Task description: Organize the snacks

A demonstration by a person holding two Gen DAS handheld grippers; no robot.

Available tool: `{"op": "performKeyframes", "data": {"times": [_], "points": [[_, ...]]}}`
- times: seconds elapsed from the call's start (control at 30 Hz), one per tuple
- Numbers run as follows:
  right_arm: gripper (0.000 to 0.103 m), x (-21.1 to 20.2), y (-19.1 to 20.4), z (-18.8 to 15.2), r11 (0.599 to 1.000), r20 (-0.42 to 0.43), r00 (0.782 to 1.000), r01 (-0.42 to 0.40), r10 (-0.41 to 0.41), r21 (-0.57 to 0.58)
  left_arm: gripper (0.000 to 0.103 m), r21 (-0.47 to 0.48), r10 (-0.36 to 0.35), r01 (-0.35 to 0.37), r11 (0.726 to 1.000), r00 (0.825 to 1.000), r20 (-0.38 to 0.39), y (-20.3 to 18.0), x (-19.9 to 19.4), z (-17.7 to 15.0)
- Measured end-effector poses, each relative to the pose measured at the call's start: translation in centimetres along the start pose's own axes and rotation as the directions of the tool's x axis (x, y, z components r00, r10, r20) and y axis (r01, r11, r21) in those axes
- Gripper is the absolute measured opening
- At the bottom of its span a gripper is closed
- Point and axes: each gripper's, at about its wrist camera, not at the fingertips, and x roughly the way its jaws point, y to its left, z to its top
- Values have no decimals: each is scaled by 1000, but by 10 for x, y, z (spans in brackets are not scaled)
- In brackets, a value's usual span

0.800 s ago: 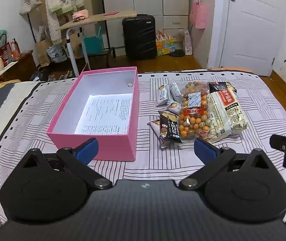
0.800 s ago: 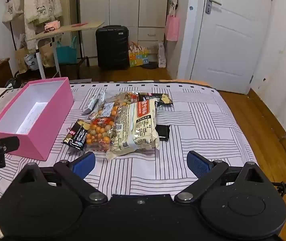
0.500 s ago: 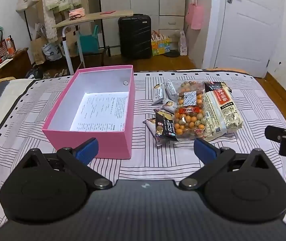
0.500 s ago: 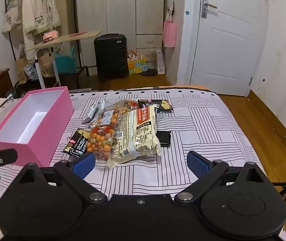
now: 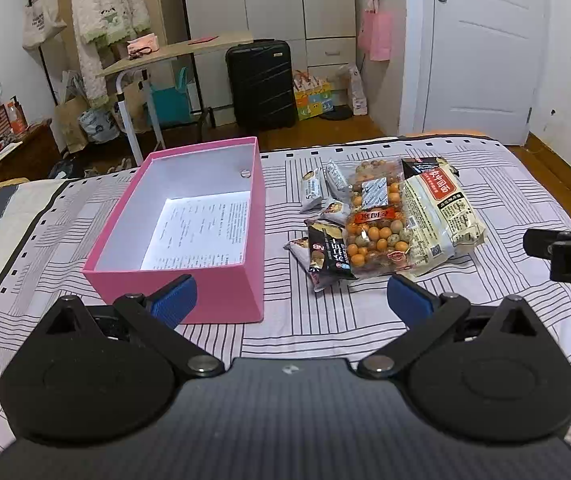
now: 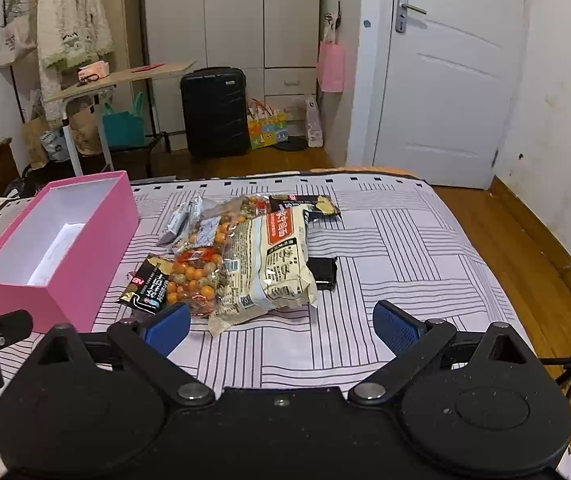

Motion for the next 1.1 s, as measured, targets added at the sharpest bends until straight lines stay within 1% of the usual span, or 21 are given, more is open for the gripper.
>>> {"op": "performKeyframes", "data": {"times": [0.13,0.3,0.4,0.57,0.67,0.77,0.93,1.1], "points": [[100,3,4,1,1000,-8,1000,-1,0,-18,103,0,0,0,1000,1000,0,-1,0,0],[100,4,3,1,999,13,999,39,-39,-30,103,-11,5,-5,1000,1000,-2,1,0,0],[100,5,-4,0,1000,7,1000,22,-22,-1,103,-20,2,-2,1000,1000,-1,3,1,0],[100,7,-12,-5,999,12,999,-41,40,34,103,-30,1,-1,1000,1000,-3,4,4,0],[100,8,-12,-6,997,14,998,-63,63,40,103,-31,-2,2,1000,1000,4,4,4,0],[100,6,-9,-5,997,29,997,-74,73,23,103,-43,-16,17,999,1000,19,7,4,0],[100,2,-2,-8,997,62,995,-79,81,-25,103,-93,-34,38,995,998,43,15,6,-1],[100,3,7,-10,994,55,995,-79,83,-69,103,-136,-22,27,990,999,34,23,14,-8]]}}
